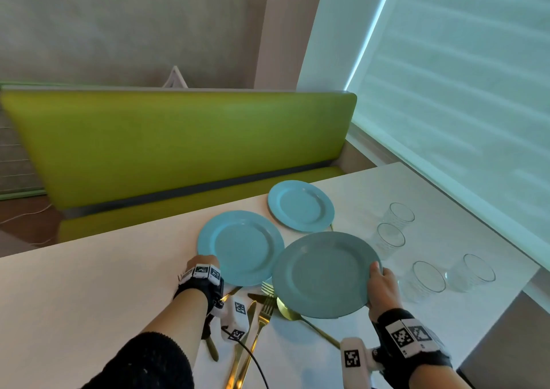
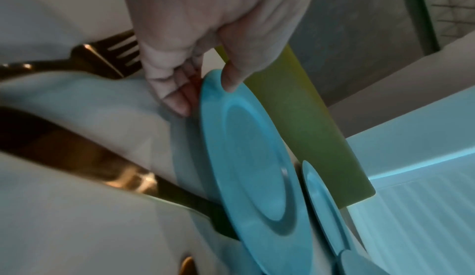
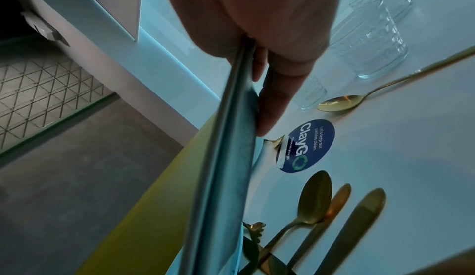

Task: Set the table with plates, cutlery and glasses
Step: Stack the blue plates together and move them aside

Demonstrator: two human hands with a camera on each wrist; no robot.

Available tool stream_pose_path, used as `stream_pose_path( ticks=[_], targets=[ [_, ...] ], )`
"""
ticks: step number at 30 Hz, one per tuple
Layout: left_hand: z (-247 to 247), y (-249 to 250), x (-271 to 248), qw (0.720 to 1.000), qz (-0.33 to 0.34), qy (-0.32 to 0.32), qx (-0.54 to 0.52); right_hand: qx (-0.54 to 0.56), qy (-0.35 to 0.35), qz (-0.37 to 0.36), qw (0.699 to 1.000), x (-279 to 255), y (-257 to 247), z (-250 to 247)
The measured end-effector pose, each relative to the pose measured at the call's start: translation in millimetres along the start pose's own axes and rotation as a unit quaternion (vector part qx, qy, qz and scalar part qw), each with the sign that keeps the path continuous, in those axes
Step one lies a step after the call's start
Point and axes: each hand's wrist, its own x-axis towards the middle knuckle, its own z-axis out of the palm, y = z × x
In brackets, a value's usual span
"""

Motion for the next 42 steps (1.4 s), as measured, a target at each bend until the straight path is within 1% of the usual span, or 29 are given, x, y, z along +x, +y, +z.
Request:
stream_pose_path(
  ticks=[1,2,4,8,10,15,18,20,23,27,29,32,34,39,42],
  targets=[
    [-2,1,2,1.000,0.006,0.013,0.021,0.000,-0.002,-0.002,1.000,-1,-2,1],
    [-4,5,-3,1.000,-0.010,0.023,0.012,-0.001,-0.004,-0.003,1.000,-1,-2,2],
    [-9,14,-11,0.998,0.003,0.026,0.062,-0.003,-0.007,-0.005,1.000,-2,-3,7],
    [-5,28,-16,1.000,0.019,0.017,-0.003,0.006,-0.018,-0.012,1.000,-6,-7,19],
    [-6,35,-23,0.999,0.035,0.032,-0.022,0.020,-0.029,-0.011,0.999,-8,-14,25],
    [-3,49,-36,0.992,0.087,0.066,-0.063,0.031,-0.085,-0.024,0.996,-10,-41,40],
    [0,56,-45,0.987,0.101,0.088,-0.090,0.040,-0.114,-0.034,0.992,-4,-51,52],
    [2,62,-49,0.985,0.096,0.091,-0.111,0.047,-0.139,-0.040,0.988,-3,-62,59],
    [7,69,-52,0.986,0.091,0.077,-0.115,0.054,-0.162,-0.051,0.984,4,-72,71],
    [17,77,-51,0.987,0.073,0.069,-0.127,0.033,-0.192,-0.060,0.979,20,-73,84],
    [23,76,-49,0.987,0.053,0.067,-0.133,0.012,-0.182,-0.071,0.981,25,-73,87],
    [34,73,-43,0.982,0.030,0.062,-0.178,-0.032,-0.172,-0.084,0.981,36,-72,90],
    [41,74,-43,0.976,0.011,0.069,-0.206,-0.065,-0.185,-0.081,0.977,42,-70,92],
    [63,77,-37,0.961,-0.007,0.048,-0.271,-0.113,-0.218,-0.074,0.967,62,-53,103],
    [69,83,-35,0.965,0.003,0.046,-0.257,-0.135,-0.244,-0.069,0.958,75,-49,108]
  ],
)
